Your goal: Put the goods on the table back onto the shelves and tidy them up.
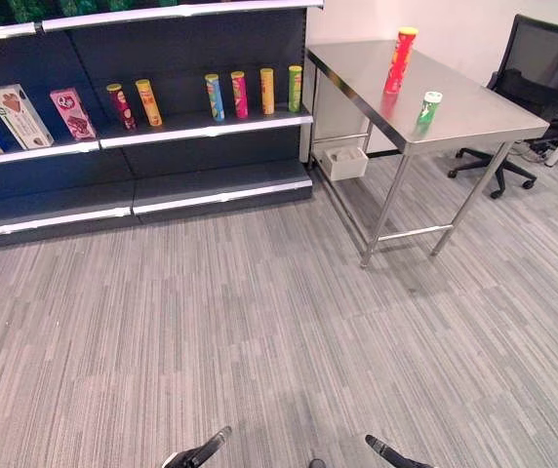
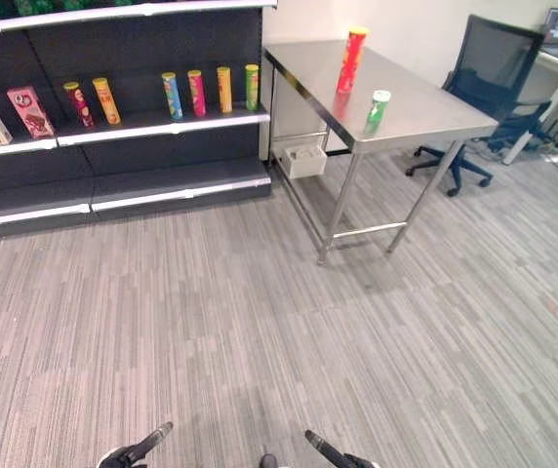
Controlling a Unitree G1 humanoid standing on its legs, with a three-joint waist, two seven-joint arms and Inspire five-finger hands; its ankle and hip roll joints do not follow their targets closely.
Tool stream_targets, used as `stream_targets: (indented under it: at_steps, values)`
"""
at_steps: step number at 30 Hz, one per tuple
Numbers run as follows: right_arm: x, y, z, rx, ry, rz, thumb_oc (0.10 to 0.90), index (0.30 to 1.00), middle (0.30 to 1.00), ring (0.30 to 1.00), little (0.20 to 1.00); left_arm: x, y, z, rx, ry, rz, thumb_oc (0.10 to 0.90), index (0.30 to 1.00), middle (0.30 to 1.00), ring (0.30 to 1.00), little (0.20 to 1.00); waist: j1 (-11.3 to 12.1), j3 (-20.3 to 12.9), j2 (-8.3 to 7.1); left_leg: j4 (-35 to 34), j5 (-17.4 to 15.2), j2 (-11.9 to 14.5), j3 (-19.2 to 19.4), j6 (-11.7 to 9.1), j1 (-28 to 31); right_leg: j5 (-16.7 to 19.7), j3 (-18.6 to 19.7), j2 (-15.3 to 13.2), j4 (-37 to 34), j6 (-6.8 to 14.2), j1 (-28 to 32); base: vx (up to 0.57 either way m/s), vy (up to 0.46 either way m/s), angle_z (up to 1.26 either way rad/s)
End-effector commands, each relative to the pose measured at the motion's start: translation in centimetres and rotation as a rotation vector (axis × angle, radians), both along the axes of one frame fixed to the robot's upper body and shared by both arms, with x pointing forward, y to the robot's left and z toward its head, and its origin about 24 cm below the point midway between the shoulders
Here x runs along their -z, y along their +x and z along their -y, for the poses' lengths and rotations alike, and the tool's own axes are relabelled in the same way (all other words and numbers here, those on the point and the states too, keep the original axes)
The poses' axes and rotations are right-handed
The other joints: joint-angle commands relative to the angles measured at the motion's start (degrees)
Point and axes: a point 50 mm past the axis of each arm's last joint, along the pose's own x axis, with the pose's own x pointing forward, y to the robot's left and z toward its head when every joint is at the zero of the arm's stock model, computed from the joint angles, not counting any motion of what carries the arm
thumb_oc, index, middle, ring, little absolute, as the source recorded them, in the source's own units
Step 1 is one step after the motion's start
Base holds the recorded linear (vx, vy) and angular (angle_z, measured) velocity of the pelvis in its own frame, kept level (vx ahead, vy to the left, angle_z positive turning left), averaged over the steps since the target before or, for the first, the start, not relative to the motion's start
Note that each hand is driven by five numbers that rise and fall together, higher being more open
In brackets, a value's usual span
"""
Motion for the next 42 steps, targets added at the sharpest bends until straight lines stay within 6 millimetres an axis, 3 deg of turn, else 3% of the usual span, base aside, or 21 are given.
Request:
stream_targets:
  at_steps: [1, 30, 34, 36, 37, 39, 42]
  values:
    - [-1.1, 2.5, 1.4, -0.012, -0.043, 0.086, 0.8, 0.9, 0.9, 0.9, 0.9, -1.1, 2.6, -1.0, 0.006, 0.024, 0.111, 0.8, 0.9, 0.9, 0.9, 0.9, 0.12, 1.08, -1.56, -4.06, 2.0, 0.91, -0.75, -3.47, 0.7, 1.24, 0.83, -5.11, -5.5, 8.82, 6.02, 0.0, 0.0, 0.0]
    - [-1.2, 2.2, 2.2, -0.028, -0.066, 0.069, 0.8, 0.9, 0.9, 0.9, 0.9, -1.0, 2.5, -1.3, 0.021, 0.042, 0.084, 0.8, 0.9, 0.9, 0.9, 0.9, -0.29, 1.96, -1.14, -3.8, 2.64, 1.86, -1.33, -4.08, 0.87, 0.46, 1.03, -3.83, -5.5, 7.89, 6.25, 0.0, -0.018, 0.0]
    - [-1.4, 2.6, 2.4, -0.027, -0.072, 0.084, 0.8, 0.9, 0.9, 0.9, 0.9, -1.1, 2.8, -1.5, 0.012, 0.049, 0.092, 0.8, 0.9, 0.9, 0.9, 0.9, -0.4, 3.22, -1.6, 0.67, 1.53, 2.39, -1.66, -4.41, -1.21, 0.36, 1.17, -3.55, -5.5, 7.06, 6.3, -0.01, -0.079, 0.03]
    - [-1.6, 3.0, 2.5, -0.029, -0.077, 0.097, 0.8, 0.9, 0.9, 0.9, 0.9, -1.2, 3.1, -1.5, 0.006, 0.047, 0.101, 0.8, 0.9, 0.9, 0.9, 0.9, -0.39, 4.07, -1.92, 4.6, 0.72, 2.76, -1.84, -4.76, -3.44, 0.17, 1.02, -3.38, -5.16, 6.53, 5.85, -0.04, -0.136, 0.03]
    - [-1.7, 3.3, 2.7, -0.028, -0.084, 0.109, 0.8, 0.9, 0.9, 0.9, 0.9, -1.4, 3.5, -1.5, -0.002, 0.043, 0.116, 0.8, 0.9, 0.9, 0.9, 0.9, -0.13, 5.36, -2.4, 9.76, 0.3, 2.92, -2.17, -5.45, -6.13, -0.31, 0.88, -3.15, -4.75, 5.82, 5.76, -0.04, -0.188, 0.05]
    - [-2.1, 3.9, 3.0, -0.027, -0.093, 0.134, 0.8, 0.9, 0.9, 0.9, 0.9, -1.6, 4.1, -1.3, -0.003, 0.036, 0.139, 0.8, 0.9, 0.9, 0.9, 0.9, 0.3, 7.36, -2.94, 20.67, 2.79, 3.27, -3.54, -5.82, -12.28, -1.01, 0.59, -2.73, -3.84, 4.4, 6.07, -0.01, -0.191, 0.2]
    - [-2.1, 4.0, 3.2, -0.028, -0.101, 0.131, 0.8, 0.9, 0.9, 0.9, 0.9, -1.5, 4.2, -1.0, -0.008, 0.033, 0.14, 0.8, 0.9, 0.9, 0.9, 0.9, 0.49, 7.95, -2.95, 23.06, 4.12, 2.26, -4.3, -5.18, -15.92, -1.67, 0.12, -2.5, -3.57, 3.89, 6.33, 0.07, -0.056, 0.16]
